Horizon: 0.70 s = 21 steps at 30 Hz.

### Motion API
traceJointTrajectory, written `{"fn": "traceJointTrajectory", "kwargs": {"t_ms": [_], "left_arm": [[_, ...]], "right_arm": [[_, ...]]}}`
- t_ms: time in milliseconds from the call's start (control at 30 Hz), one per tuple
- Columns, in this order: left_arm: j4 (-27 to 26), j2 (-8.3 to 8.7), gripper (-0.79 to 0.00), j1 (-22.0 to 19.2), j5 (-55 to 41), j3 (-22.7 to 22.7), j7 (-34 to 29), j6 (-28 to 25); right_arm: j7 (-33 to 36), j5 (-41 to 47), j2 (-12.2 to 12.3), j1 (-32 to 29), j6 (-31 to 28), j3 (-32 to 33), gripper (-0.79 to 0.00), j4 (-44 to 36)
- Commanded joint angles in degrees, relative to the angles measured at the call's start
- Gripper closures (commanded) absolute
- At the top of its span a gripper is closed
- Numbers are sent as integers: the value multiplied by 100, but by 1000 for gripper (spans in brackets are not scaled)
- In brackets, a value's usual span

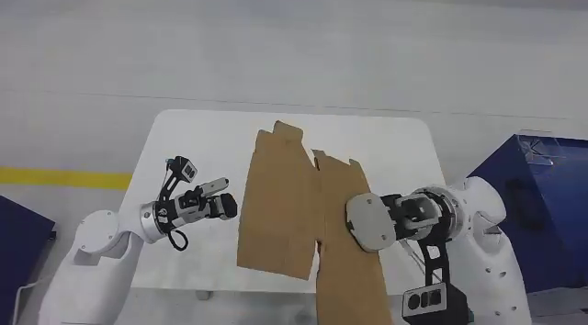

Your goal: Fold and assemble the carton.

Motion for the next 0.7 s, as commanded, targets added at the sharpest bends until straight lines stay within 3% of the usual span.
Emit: {"fn": "traceJointTrajectory", "kwargs": {"t_ms": [0,133,233,333,433,567,667], "left_arm": [[0,0,-785,0,0,0,0,0],[0,0,-785,0,0,0,0,0],[0,0,-785,0,0,0,0,0],[0,0,-785,0,0,0,0,0],[0,0,-785,0,0,0,0,0],[0,0,-785,0,0,0,0,0],[0,0,-785,0,0,0,0,0]], "right_arm": [[851,1847,-44,-82,-881,-136,0,67],[2991,4506,-70,-334,-2274,-506,0,24],[4920,6378,-7,-673,-2693,-781,0,-28],[6921,8443,115,-993,-2345,-1001,0,-367],[8612,10381,253,-1217,-1500,-998,0,-701],[10040,12064,383,-1411,-457,-726,0,-1008],[10582,13038,431,-1532,-8,-569,0,-1183]]}}
